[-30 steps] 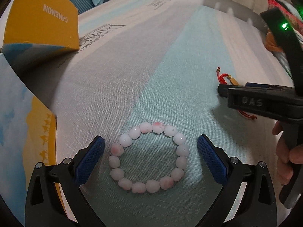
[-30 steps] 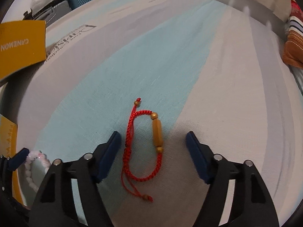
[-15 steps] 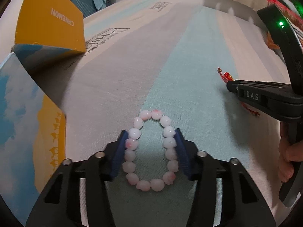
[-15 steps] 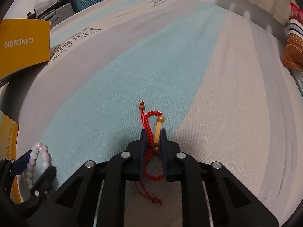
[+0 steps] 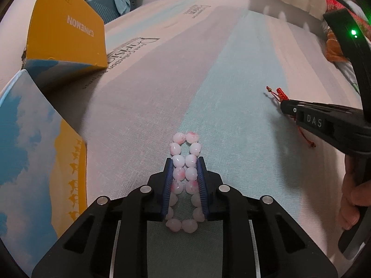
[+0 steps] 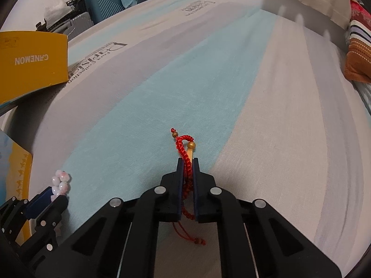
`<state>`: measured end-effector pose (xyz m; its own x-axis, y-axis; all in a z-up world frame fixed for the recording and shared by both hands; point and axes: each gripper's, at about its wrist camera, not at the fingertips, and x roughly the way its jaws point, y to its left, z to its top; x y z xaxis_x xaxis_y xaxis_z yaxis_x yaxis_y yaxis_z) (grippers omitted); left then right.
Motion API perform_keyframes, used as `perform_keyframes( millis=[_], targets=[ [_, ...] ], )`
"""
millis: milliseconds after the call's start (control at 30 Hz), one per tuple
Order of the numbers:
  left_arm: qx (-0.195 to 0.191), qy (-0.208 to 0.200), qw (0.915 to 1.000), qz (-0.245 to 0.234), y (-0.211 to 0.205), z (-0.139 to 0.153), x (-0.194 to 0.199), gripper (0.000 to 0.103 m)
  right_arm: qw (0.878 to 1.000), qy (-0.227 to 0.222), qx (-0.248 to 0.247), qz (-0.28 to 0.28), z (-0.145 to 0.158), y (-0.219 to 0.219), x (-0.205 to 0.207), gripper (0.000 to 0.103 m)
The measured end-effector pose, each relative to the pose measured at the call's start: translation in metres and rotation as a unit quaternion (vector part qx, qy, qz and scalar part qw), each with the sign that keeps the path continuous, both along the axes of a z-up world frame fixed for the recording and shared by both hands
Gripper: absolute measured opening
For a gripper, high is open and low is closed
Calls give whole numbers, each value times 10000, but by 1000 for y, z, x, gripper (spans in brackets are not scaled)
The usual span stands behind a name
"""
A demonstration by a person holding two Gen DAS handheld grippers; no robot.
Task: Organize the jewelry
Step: 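Lift both bracelets and carry them over the white box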
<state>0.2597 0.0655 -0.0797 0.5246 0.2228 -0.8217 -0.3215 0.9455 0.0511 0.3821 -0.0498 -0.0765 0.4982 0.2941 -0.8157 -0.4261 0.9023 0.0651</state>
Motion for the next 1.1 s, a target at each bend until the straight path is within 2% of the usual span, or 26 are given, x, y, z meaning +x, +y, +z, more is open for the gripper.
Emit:
perform_keyframes(
  millis=[667,1100],
  targets=[
    [105,-212,9996,-146,-22,46,-24,19,9990,-124,363,-223,35,-27,-47,6],
    [140,-274,9992,-240,-30,74,-45,19,9961,-391,403,-678,72,-59,-93,6]
  ],
)
